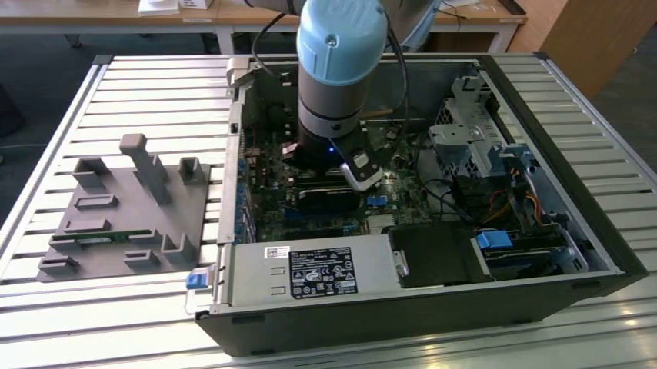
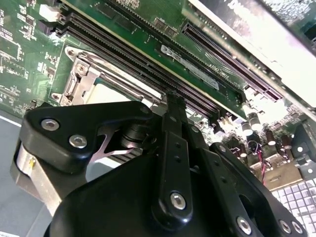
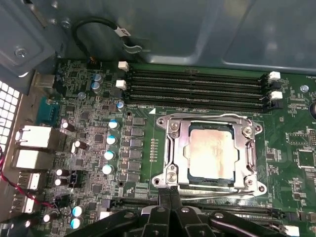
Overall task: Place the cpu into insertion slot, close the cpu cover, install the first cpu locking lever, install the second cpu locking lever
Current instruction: 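Install the second cpu locking lever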
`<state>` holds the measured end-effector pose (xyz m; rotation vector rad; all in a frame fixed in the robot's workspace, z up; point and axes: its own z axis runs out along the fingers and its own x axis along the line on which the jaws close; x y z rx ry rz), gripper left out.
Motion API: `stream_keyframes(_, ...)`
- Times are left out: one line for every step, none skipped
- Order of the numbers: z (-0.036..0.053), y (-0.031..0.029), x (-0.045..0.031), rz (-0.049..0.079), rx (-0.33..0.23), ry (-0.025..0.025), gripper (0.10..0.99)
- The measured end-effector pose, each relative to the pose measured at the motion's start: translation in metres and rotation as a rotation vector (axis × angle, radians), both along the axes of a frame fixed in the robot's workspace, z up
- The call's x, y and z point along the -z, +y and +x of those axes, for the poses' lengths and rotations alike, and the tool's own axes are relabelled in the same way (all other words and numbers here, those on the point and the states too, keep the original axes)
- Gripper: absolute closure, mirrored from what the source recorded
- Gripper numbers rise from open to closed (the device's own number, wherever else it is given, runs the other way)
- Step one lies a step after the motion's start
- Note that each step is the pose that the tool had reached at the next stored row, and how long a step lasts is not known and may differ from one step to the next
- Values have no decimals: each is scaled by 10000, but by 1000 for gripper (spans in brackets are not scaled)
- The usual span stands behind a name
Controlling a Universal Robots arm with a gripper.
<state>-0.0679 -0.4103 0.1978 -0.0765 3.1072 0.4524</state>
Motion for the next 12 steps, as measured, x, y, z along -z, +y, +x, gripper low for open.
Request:
stream_keyframes(-2, -1, 7, 38, 0, -1, 980)
stream_keyframes(-7, -2, 12, 76, 1, -1, 980)
stream_keyframes(-13, -4, 15, 107, 0, 0, 980)
stream_keyframes(-17, -6, 17, 133, -1, 0, 980)
stream_keyframes(-19, -9, 20, 151, -2, 0, 980)
stream_keyframes(-20, -9, 24, 163, -1, 0, 980)
stream_keyframes(-22, -10, 27, 176, 0, 0, 980)
stream_keyframes(-25, -12, 30, 190, 0, 0, 980)
stream_keyframes(-28, -13, 34, 205, 1, 1, 980)
stream_keyframes(-29, -13, 39, 220, 0, 0, 980)
stream_keyframes(-29, -13, 43, 232, 0, 0, 980)
stream_keyframes(-29, -13, 46, 249, 1, 0, 980)
